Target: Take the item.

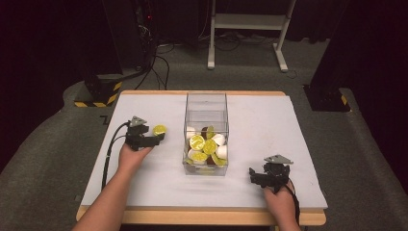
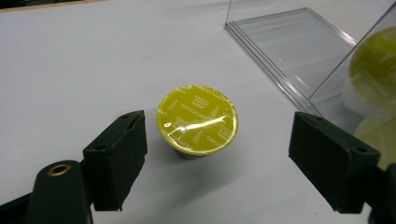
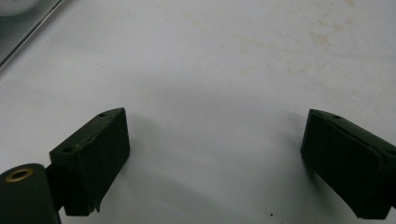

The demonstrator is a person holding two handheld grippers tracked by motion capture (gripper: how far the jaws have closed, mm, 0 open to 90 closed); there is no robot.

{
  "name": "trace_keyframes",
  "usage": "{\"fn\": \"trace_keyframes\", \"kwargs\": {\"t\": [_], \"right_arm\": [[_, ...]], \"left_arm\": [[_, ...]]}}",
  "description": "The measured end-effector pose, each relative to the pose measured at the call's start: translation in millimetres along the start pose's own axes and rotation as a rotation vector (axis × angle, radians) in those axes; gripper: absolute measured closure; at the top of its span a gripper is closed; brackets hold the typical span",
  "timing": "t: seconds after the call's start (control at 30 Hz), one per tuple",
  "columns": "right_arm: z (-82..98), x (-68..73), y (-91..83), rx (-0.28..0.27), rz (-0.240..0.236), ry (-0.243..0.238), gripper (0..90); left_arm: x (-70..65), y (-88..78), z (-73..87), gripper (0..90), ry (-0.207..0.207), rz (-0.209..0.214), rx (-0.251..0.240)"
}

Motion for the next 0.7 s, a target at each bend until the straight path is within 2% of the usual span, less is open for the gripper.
{"fn": "trace_keyframes", "kwargs": {"t": [0.23,0.33,0.37,0.4,0.7], "right_arm": [[0.0,0.0,0.0,0.001,-0.001,0.0,7.7],[0.0,0.0,0.0,0.0,0.0,0.0,7.8],[0.0,0.0,0.0,0.0,0.0,0.0,7.8],[0.0,0.0,0.0,0.0,0.0,0.0,7.8],[0.0,0.0,0.0,0.0,0.0,0.0,7.8]], "left_arm": [[0.9,-14.5,5.7,18.8,-0.031,0.036,-0.006],[1.7,-18.1,9.0,17.9,-0.03,0.04,-0.001],[2.5,-21.3,13.6,17.0,-0.009,0.029,0.011],[2.9,-23.2,15.3,17.0,-0.004,0.026,0.003],[3.6,-42.7,37.5,16.8,0.001,0.046,0.009]]}}
Point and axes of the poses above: each handheld gripper's, and its own axes: y roughly forward along the jaws, z roughly out of its underside, x roughly to its left, the point moved 8 cm from there along y, roughly forward along the jaws, and after that the axes turned 14 degrees about x, right-handed, at the moved point
